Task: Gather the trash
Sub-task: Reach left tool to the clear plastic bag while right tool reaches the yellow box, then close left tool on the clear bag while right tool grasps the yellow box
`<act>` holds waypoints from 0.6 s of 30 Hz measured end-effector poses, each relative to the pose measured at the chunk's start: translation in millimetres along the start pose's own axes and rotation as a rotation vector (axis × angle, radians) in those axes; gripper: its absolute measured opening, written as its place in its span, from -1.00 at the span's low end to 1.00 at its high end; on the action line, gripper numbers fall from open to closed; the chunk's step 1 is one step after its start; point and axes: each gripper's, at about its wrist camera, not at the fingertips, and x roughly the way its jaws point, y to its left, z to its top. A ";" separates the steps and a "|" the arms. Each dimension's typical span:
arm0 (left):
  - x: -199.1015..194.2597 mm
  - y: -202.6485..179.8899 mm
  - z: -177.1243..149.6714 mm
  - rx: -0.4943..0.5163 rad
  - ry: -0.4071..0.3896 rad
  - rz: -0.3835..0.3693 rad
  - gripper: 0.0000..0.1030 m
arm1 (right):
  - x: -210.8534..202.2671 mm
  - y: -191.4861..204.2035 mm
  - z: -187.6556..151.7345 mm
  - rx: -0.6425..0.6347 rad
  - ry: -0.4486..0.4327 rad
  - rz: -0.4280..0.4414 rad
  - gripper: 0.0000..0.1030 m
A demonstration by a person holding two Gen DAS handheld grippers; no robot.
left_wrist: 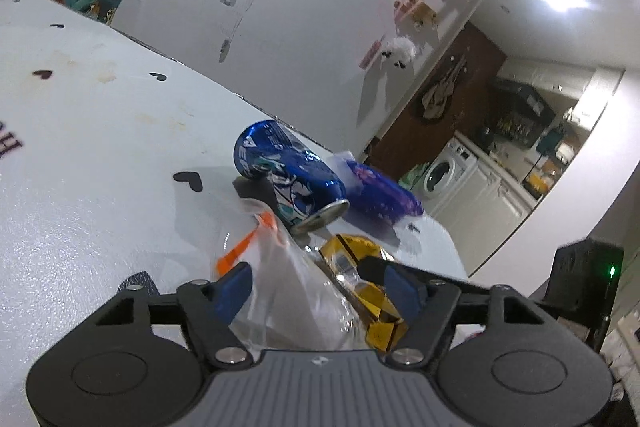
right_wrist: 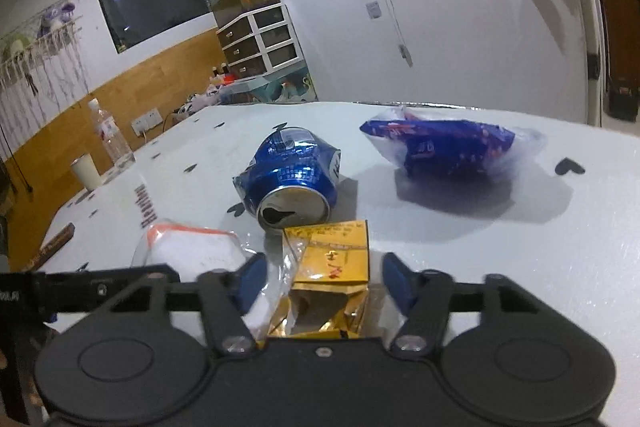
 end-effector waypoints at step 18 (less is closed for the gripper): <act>18.1 8.0 -3.6 -0.092 0.066 -0.083 -0.52 | -18.3 1.8 -9.1 -0.045 0.006 -0.032 -0.27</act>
